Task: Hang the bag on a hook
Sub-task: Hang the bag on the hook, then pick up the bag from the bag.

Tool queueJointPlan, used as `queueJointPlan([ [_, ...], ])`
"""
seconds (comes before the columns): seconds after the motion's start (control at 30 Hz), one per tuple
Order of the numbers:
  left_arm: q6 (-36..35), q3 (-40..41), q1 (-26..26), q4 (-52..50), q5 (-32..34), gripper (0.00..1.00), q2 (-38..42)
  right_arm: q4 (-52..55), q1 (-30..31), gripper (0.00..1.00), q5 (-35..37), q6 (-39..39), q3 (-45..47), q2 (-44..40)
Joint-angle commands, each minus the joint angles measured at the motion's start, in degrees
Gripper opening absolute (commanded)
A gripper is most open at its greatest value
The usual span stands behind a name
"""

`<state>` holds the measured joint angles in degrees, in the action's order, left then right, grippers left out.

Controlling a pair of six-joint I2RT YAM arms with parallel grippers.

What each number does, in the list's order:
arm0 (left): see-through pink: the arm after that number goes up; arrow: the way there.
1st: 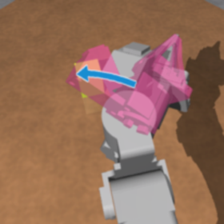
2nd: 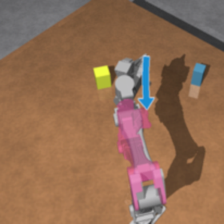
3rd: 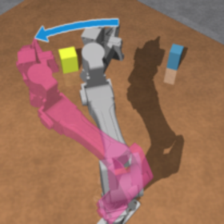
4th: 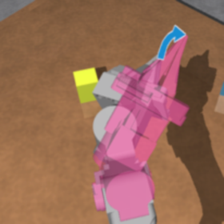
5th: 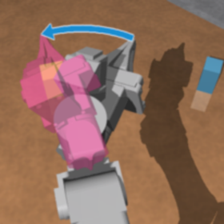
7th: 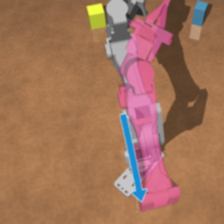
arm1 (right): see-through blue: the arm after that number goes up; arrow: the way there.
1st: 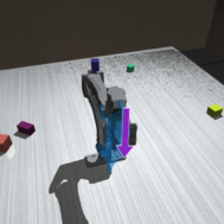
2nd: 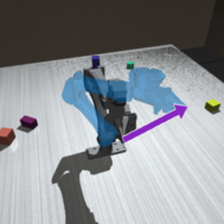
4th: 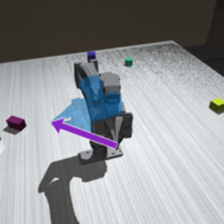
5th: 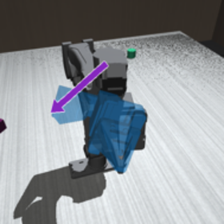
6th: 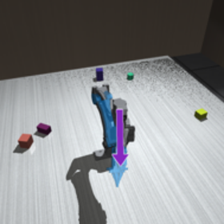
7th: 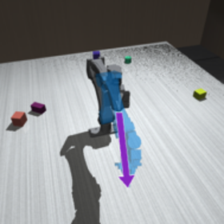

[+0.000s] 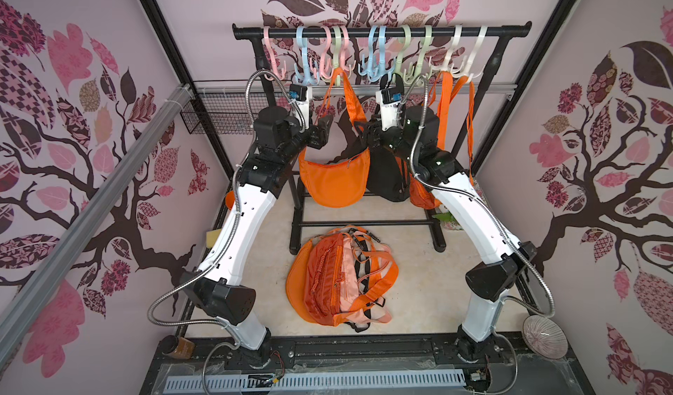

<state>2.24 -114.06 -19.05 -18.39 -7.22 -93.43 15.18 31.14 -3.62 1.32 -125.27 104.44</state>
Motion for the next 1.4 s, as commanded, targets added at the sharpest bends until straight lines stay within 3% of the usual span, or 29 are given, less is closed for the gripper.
queueJointPlan([
  [0.0,1.7,4.3,0.2,2.4,-0.5,0.67,3.9,-0.4,0.9,0.69,0.4,-0.6,0.2,-5.4],
  [0.1,3.3,11.8,0.2,4.3,0.2,0.69,9.1,-0.9,2.0,0.79,2.1,-1.1,5.8,-9.3],
  [0.23,6.5,22.1,-0.1,4.2,0.7,0.7,16.8,-3.9,2.0,0.85,3.7,1.3,18.9,-17.2],
  [0.37,11.0,33.3,-1.9,-0.1,1.2,0.71,23.8,-6.6,2.0,0.86,6.0,5.7,35.7,-26.6],
  [0.5,14.8,43.7,-7.2,-6.9,4.3,0.73,27.4,-7.2,2.1,0.86,7.6,10.4,51.1,-33.5],
  [0.67,22.3,53.9,-9.9,-14.7,5.9,0.75,28.8,-4.2,2.0,0.86,6.9,14.8,64.3,-35.9],
  [0.8,28.3,63.7,-9.6,-15.1,11.2,0.77,31.8,-3.1,2.0,0.87,4.2,18.8,73.1,-36.5],
  [0.9,31.2,67.9,-8.2,-15.7,14.0,0.78,32.1,-2.4,1.9,0.87,4.2,21.3,77.6,-36.2],
  [1.07,34.0,73.5,-3.3,-14.0,10.2,0.79,29.8,-1.1,1.9,0.87,3.8,22.4,80.4,-35.0],
  [1.37,35.3,78.7,-3.1,-11.2,6.2,0.79,25.4,-1.9,1.9,0.86,0.5,23.9,83.8,-33.6],
])
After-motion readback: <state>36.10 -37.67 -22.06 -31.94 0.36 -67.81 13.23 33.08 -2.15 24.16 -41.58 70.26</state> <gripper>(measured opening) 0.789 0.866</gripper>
